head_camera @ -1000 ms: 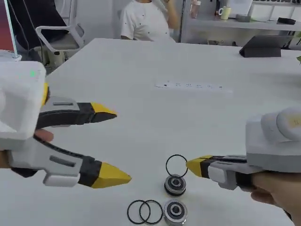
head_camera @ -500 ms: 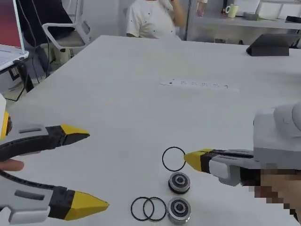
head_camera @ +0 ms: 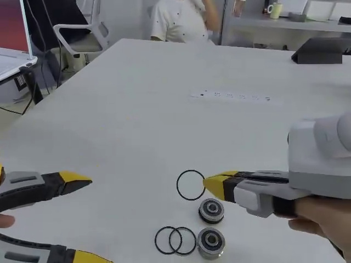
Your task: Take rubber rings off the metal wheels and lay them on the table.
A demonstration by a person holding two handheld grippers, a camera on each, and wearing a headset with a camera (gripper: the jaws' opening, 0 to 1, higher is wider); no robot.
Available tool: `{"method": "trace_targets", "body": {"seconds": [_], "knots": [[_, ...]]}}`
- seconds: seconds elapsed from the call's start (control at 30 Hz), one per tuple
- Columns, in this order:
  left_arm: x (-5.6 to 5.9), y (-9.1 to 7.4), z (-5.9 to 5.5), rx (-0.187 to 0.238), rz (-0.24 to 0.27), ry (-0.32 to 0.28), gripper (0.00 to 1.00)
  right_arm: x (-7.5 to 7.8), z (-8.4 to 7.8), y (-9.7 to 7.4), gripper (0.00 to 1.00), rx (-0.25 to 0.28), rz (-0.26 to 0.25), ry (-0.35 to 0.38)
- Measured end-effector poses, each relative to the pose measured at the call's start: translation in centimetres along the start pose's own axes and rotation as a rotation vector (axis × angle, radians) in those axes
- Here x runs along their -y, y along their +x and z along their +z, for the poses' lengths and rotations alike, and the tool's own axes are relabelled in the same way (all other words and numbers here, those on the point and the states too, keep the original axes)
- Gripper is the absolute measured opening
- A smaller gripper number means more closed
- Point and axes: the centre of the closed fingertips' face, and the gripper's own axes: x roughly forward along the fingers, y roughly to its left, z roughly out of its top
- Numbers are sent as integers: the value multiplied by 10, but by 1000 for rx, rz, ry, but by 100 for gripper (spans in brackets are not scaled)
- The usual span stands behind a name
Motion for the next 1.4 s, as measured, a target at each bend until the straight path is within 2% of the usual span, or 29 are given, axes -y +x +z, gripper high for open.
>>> {"method": "trace_targets", "body": {"seconds": [0.2,0.27,0.37,0.67,0.8,1.07,1.4], "knots": [[4,2,0,5,-8,-6,76,-16,-2,7,0,-10,36,-10],[3,3,-3,-10,1,-3,75,-22,-5,10,0,-23,51,-19],[4,4,-7,-34,0,16,76,-28,-10,14,0,-42,66,-32],[6,4,-8,-31,-6,1,76,-38,-27,22,0,-101,104,-44],[5,4,-8,-27,-3,-12,76,-41,-35,26,0,-127,117,-47],[6,4,-9,-29,-1,-27,74,-44,-65,33,0,-231,135,-81],[5,4,-9,-22,-2,-43,73,-40,-86,35,0,-295,128,-82]]}}
